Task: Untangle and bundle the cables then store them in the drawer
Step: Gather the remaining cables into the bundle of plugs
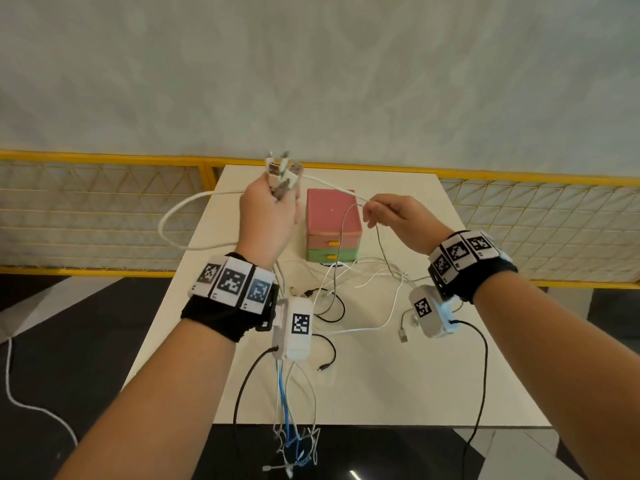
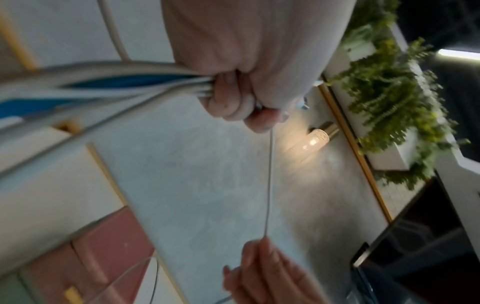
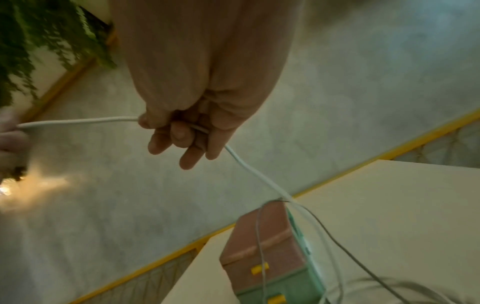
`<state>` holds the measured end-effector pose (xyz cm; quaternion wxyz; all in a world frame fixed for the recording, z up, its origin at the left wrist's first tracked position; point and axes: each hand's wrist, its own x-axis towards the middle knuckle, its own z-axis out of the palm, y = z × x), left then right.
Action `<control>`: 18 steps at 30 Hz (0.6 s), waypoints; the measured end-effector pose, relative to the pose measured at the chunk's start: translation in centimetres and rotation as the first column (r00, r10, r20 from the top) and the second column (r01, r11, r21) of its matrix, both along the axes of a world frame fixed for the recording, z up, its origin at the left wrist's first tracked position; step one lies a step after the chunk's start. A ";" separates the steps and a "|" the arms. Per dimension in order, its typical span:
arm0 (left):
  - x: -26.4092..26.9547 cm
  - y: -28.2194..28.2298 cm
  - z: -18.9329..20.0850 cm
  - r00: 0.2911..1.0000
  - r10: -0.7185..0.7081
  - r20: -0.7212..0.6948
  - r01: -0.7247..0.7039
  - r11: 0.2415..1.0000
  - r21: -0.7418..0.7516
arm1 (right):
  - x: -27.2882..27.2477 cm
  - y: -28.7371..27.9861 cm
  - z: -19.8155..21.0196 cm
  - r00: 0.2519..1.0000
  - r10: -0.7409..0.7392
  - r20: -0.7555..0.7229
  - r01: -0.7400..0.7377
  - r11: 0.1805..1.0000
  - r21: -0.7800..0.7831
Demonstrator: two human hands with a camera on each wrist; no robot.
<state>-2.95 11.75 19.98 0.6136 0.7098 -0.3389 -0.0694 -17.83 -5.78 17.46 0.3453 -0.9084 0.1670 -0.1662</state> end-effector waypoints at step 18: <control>0.6 -0.1 0.5 0.998 -0.028 0.057 0.025 0.999 0.046 | -1.3 -0.1 1.9 0.999 0.049 -0.012 -0.051 0.989 -0.136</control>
